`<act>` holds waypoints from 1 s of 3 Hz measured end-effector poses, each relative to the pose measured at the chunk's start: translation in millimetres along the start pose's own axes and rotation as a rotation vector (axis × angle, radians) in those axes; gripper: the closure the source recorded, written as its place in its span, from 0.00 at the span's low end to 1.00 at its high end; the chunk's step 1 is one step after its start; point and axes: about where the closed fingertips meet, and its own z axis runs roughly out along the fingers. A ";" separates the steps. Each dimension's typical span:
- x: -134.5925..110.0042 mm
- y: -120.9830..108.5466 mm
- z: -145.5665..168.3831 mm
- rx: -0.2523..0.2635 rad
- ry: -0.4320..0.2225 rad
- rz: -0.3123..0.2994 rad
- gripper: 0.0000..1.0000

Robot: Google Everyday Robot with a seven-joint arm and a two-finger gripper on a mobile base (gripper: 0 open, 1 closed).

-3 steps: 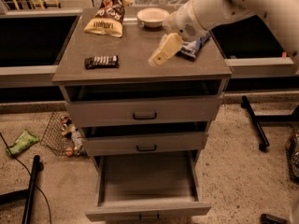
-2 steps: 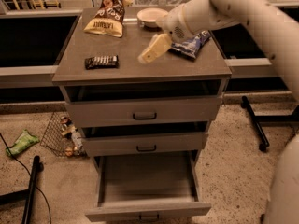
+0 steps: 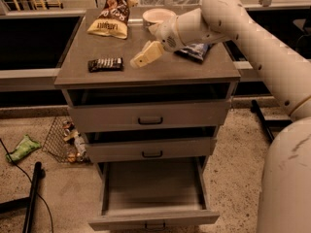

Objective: Place rxbar chocolate into bottom drawer

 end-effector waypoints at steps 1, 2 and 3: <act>-2.9 -4.4 32.9 -0.040 -0.070 0.019 0.00; -11.4 -10.3 69.8 -0.074 -0.144 0.046 0.00; -20.9 -5.1 98.3 -0.095 -0.148 0.052 0.00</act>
Offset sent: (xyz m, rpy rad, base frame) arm 0.0554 0.0928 -0.0276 0.2524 0.0441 0.0799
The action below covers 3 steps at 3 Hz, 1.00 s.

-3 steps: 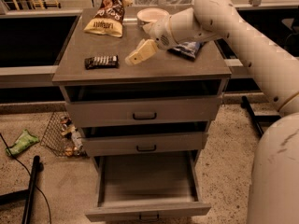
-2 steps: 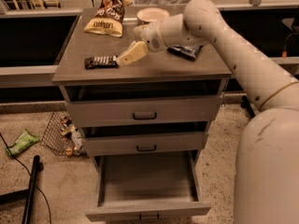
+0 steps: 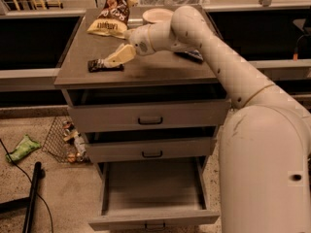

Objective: Place rxbar chocolate into bottom drawer

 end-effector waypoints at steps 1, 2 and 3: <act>0.7 10.2 19.6 -0.005 0.047 0.005 0.00; 9.5 20.4 30.9 -0.003 0.100 0.019 0.00; 20.2 22.2 33.8 0.005 0.139 0.035 0.00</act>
Offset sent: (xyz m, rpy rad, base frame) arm -0.0217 0.0347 -0.0305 -0.1502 0.0659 -0.0240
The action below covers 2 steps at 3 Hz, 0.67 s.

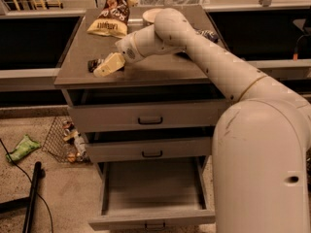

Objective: Place rxbar chocolate into bottom drawer

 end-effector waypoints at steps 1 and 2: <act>6.3 -4.5 2.9 0.004 0.024 0.003 0.00; 10.4 -11.9 5.2 0.008 0.030 0.004 0.00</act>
Offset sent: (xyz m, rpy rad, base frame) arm 0.0226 -0.0120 -0.0130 -0.0356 0.0000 -0.0237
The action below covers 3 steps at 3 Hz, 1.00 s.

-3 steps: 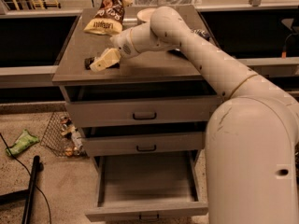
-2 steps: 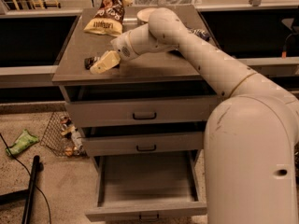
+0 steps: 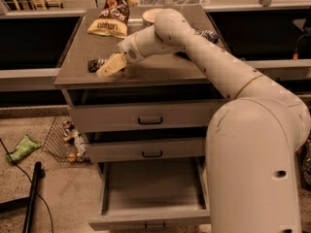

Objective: Place rxbar chocolate into bottom drawer

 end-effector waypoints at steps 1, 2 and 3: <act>5.0 -4.7 5.5 0.007 0.024 -0.006 0.18; 9.2 -6.8 9.0 0.017 0.048 -0.016 0.41; 11.3 -7.3 8.8 0.027 0.059 -0.022 0.64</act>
Offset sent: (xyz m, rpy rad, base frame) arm 0.0120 -0.0050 -0.0146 -0.0869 -0.0261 -0.0222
